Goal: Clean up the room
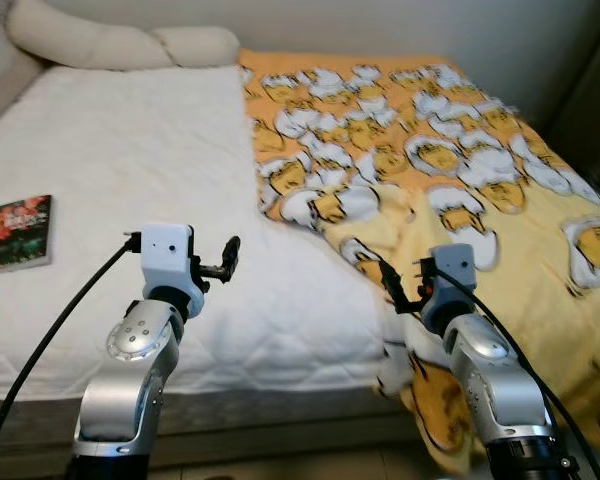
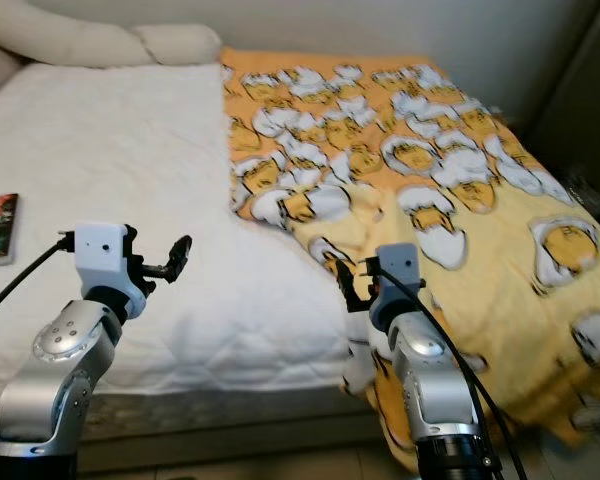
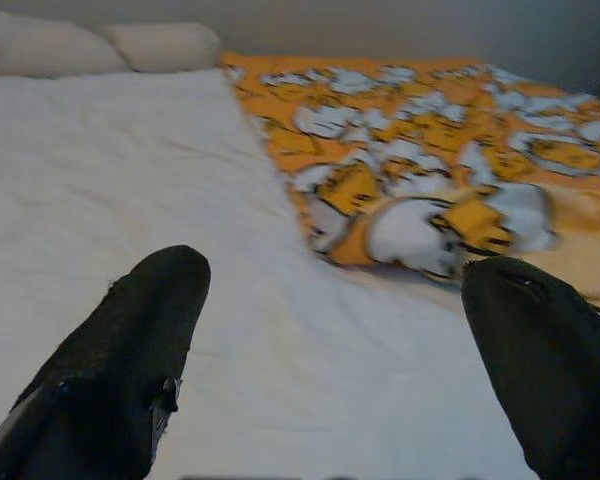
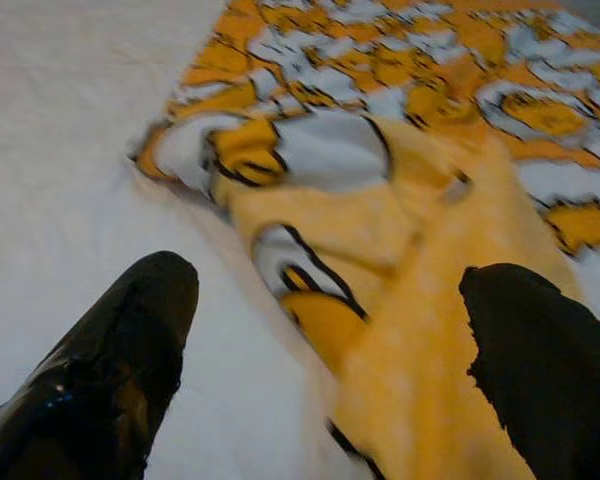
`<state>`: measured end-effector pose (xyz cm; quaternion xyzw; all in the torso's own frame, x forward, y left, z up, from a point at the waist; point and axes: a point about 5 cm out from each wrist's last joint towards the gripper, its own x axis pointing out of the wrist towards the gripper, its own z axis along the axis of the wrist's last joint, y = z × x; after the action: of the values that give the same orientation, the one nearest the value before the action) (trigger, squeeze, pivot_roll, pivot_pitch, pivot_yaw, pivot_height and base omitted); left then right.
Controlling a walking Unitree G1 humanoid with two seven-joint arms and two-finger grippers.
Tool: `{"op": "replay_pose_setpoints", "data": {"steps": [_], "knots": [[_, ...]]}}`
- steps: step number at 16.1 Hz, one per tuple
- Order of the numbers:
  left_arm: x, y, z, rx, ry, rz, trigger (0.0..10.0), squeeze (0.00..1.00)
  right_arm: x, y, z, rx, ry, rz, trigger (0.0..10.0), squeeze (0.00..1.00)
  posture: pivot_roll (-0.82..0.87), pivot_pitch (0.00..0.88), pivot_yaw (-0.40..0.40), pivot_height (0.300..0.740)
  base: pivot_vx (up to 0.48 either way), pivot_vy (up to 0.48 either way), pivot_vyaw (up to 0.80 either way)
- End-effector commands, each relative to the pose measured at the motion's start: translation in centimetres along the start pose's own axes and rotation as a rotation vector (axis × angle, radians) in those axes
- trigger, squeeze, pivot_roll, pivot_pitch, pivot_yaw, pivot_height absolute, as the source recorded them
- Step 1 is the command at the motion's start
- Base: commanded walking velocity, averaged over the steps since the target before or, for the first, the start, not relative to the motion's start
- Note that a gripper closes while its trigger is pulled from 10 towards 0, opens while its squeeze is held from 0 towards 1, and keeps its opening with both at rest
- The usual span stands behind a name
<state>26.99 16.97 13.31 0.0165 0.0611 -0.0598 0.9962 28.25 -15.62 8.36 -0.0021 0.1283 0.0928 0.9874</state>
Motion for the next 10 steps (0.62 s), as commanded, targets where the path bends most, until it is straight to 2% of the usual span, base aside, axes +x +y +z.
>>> {"op": "replay_pose_setpoints", "data": {"steps": [1, 5, 7, 9, 10], "knots": [[-0.3, 0.4, 0.3, 0.024, -0.013, 0.007, 10.0, 0.42, 0.1, 0.9, 0.6, -0.004, -0.022, 0.047, 10.0, 1.00, 0.04, 0.000, -0.046, 0.740, 0.000, 0.000, 0.00], [-1.0, 0.2, -0.3, 0.070, 0.032, -0.056, 10.0, 0.42, -0.2, 0.4, 0.2, 0.008, -0.001, 0.055, 10.0, 1.00, 0.03, 0.000, -0.032, 0.740, 0.000, 0.000, 0.00], [-1.1, 0.2, -1.0, 0.130, 0.091, -0.142, 10.0, 0.42, 0.7, 0.2, -1.3, -0.069, 0.107, 0.041, 10.0, 1.00, 0.03, 0.000, -0.013, 0.740, 0.000, 0.000, 0.00], [-1.0, 0.0, -1.4, 0.156, 0.153, -0.245, 10.0, 0.44, 1.7, -0.2, -2.0, -0.108, 0.183, 0.019, 10.0, 1.00, 0.02, 0.000, -0.009, 0.740, 0.000, 0.000, 0.00], [-1.2, -0.3, -1.6, 0.202, 0.188, -0.340, 10.0, 0.44, 2.5, -0.5, -2.3, -0.148, 0.223, -0.015, 10.0, 0.00, 0.03, 0.000, 0.004, 0.740, 0.000, 0.000, 0.00]]}}
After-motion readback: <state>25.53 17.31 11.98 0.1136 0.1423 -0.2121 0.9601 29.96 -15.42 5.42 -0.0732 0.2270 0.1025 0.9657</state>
